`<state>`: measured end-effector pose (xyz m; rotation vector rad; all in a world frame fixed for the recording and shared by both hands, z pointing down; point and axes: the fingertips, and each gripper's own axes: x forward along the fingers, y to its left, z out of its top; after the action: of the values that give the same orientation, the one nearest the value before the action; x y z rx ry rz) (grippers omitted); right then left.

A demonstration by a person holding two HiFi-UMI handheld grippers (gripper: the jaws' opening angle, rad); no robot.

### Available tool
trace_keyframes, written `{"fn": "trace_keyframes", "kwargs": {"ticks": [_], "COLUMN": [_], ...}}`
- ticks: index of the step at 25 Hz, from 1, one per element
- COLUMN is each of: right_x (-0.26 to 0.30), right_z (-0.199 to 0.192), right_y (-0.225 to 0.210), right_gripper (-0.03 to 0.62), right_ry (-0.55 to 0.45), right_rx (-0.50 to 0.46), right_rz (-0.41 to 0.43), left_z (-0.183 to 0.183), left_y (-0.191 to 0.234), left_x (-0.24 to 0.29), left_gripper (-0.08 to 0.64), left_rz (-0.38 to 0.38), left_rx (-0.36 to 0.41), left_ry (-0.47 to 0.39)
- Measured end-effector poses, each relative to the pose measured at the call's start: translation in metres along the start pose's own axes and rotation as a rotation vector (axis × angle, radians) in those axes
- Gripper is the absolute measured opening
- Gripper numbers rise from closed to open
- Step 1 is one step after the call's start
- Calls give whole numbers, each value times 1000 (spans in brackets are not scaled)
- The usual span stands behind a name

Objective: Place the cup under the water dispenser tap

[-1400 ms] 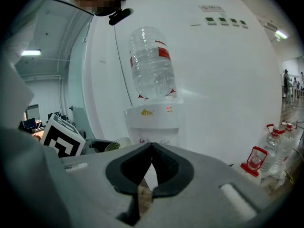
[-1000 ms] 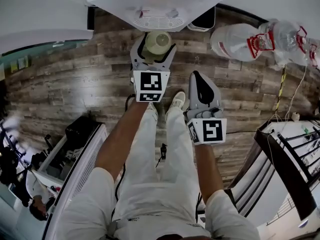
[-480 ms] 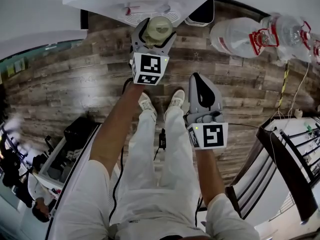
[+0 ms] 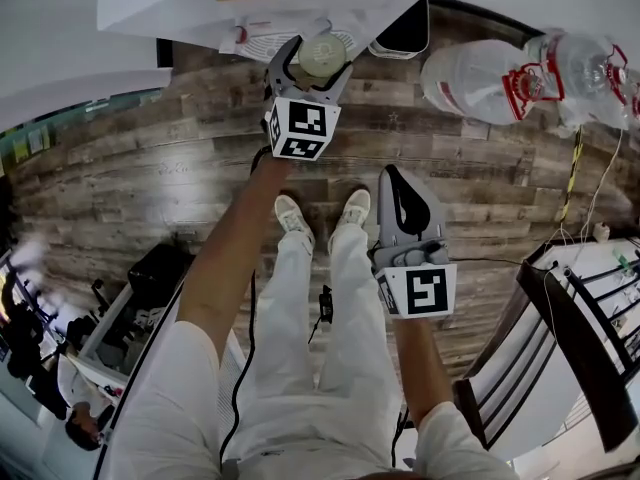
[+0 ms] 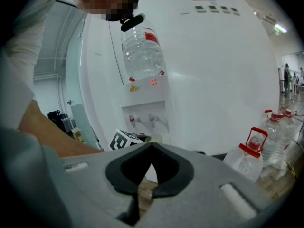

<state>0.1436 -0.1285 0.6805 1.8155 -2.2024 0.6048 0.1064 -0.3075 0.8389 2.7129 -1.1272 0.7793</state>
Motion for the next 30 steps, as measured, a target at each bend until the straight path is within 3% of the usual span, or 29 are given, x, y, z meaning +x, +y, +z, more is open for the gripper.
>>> {"fn": "trace_keyframes", "kwargs": {"ticks": [9, 24, 30], "right_x": [-6, -8, -9], "right_z": [-10, -16, -10], "right_y": [-9, -2, 0], "right_gripper": [0, -2, -1], "right_ry": [22, 33, 26], "right_rx": [0, -1, -5], "right_rz": [-1, 26, 28], "left_z": [-16, -21, -20], "left_y": [-6, 5, 8], "left_x": [19, 34, 27], "left_gripper": [377, 385, 449], "left_rz": [-17, 24, 8], "left_rx": [6, -46, -88], "left_ry": [27, 60, 73]}}
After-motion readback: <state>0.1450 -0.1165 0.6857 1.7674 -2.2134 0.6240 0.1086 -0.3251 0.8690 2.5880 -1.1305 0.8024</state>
